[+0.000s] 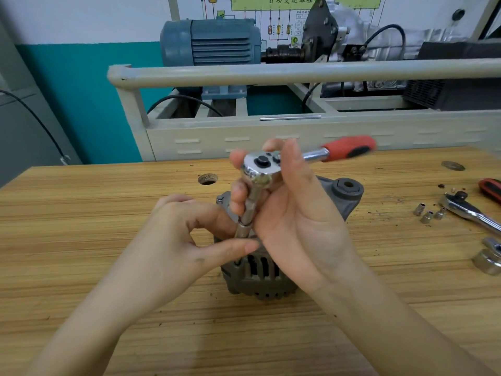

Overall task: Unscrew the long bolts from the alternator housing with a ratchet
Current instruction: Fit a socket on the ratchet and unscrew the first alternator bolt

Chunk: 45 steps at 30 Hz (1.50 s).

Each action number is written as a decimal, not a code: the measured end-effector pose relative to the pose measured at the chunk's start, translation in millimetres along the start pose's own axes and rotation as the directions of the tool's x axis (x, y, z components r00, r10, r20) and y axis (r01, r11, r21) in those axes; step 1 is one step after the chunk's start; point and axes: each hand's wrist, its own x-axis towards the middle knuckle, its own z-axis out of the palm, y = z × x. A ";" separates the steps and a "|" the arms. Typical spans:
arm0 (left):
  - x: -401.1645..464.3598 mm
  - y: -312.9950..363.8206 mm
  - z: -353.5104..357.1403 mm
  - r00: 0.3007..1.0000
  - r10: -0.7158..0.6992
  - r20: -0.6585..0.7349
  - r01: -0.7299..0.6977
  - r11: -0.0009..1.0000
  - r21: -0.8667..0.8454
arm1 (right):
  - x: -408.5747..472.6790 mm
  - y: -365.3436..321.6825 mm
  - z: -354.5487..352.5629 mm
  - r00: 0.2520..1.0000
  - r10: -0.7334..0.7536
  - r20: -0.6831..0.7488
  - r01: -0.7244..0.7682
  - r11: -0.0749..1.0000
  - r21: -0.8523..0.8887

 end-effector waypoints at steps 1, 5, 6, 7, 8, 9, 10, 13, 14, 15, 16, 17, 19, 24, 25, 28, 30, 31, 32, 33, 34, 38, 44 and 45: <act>0.0 -0.1 0.0 1.000 -0.003 -0.010 0.003 1.000 -0.008 | 0.7 0.2 0.3 1.000 0.017 -0.005 -0.017 1.000 -0.008; -1.4 1.2 -1.3 0.997 0.021 0.071 -0.016 0.998 -0.066 | 1.2 1.8 1.2 0.997 0.079 0.007 -0.079 0.997 0.012; -1.5 1.2 -1.6 0.996 0.029 0.088 -0.022 0.997 -0.075 | 0.6 2.1 1.2 0.997 0.081 0.013 -0.081 0.997 0.008; -1.5 1.2 -1.5 0.996 0.024 0.088 -0.018 0.997 -0.073 | 0.1 2.3 0.9 0.997 0.080 0.015 -0.080 0.997 -0.005; -1.0 1.2 -0.7 0.997 0.007 0.073 -0.003 0.998 -0.061 | -0.4 2.5 0.8 0.997 0.078 0.010 -0.078 0.997 -0.018; -0.6 0.7 0.2 0.999 -0.009 0.053 0.011 0.999 -0.040 | -0.8 2.4 0.7 0.997 0.074 0.000 -0.074 0.997 -0.027; -0.2 0.1 1.5 0.999 -0.017 0.032 0.018 1.000 -0.018 | -1.1 2.1 0.5 0.998 0.066 -0.013 -0.067 0.997 -0.029; 1.6 -2.0 4.4 0.999 -0.029 -0.012 0.030 0.999 0.017 | -0.8 0.0 -0.1 0.998 0.039 -0.045 -0.040 0.999 -0.020; 2.2 -2.5 5.1 1.000 -0.027 -0.017 0.027 0.999 0.020 | -0.8 -0.9 0.1 0.998 0.032 -0.057 -0.033 0.999 -0.017; 2.3 -3.4 5.4 1.000 -0.022 -0.017 0.023 1.000 0.019 | -0.8 -1.8 0.1 0.998 0.022 -0.067 -0.023 1.000 -0.012; 2.5 -4.4 5.2 1.000 -0.020 -0.014 0.020 1.000 0.010 | -0.9 -2.3 0.8 0.998 0.008 -0.070 -0.008 1.000 -0.002; 2.3 -5.1 4.3 1.000 -0.021 -0.010 0.021 1.000 -0.006 | -1.0 -2.4 1.6 0.998 -0.005 -0.066 0.006 1.000 0.009; 1.5 -5.4 1.1 1.000 -0.006 0.019 0.007 0.999 -0.034 | -1.8 -1.5 3.9 0.998 -0.021 -0.063 0.022 1.000 0.010; -1.0 -5.8 -3.7 0.993 0.102 0.062 -0.103 0.995 0.013 | -4.1 2.5 11.7 0.998 -0.028 -0.061 0.025 0.998 -0.051; -0.9 -6.1 -3.8 0.994 0.098 0.052 -0.099 0.995 0.016 | -4.3 2.8 12.4 0.998 -0.026 -0.058 0.024 0.999 -0.040; 0.0 -7.8 -3.7 0.994 0.100 0.038 -0.100 0.995 -0.003 | -4.1 4.9 13.2 0.999 -0.024 -0.048 0.023 0.999 -0.026; 0.7 -8.8 -3.6 0.993 0.106 0.042 -0.105 0.994 -0.033 | -3.8 6.5 12.5 0.999 -0.029 -0.045 0.027 0.999 -0.042; 1.0 -9.1 -4.0 0.993 0.102 0.051 -0.099 0.994 -0.053 | -3.5 7.0 12.2 0.998 -0.031 -0.046 0.028 0.998 -0.056; 1.0 -9.9 -4.5 0.993 0.096 0.062 -0.091 0.993 -0.072 | -3.3 7.7 11.8 0.998 -0.033 -0.047 0.030 0.997 -0.064; 0.9 -10.5 -5.2 0.993 0.093 0.078 -0.086 0.993 -0.086 | -3.1 7.9 11.4 0.998 -0.033 -0.048 0.030 0.998 -0.063; 0.9 -11.2 -5.8 0.991 0.093 0.095 -0.084 0.992 -0.093 | -3.0 8.3 11.3 0.998 -0.032 -0.052 0.029 0.998 -0.056; 0.6 -9.4 -5.1 0.991 0.100 0.090 -0.089 0.989 -0.120 | -3.7 8.2 9.7 0.995 -0.054 -0.088 0.052 0.998 -0.033; 0.8 -7.3 -2.3 0.995 0.099 0.014 -0.098 0.993 -0.072 | -5.6 5.4 10.5 0.996 -0.041 -0.084 0.040 0.999 -0.018; 0.3 -8.7 -3.0 0.996 0.089 0.022 -0.087 0.994 -0.073 | -5.3 5.6 11.2 0.997 -0.037 -0.071 0.036 0.999 -0.022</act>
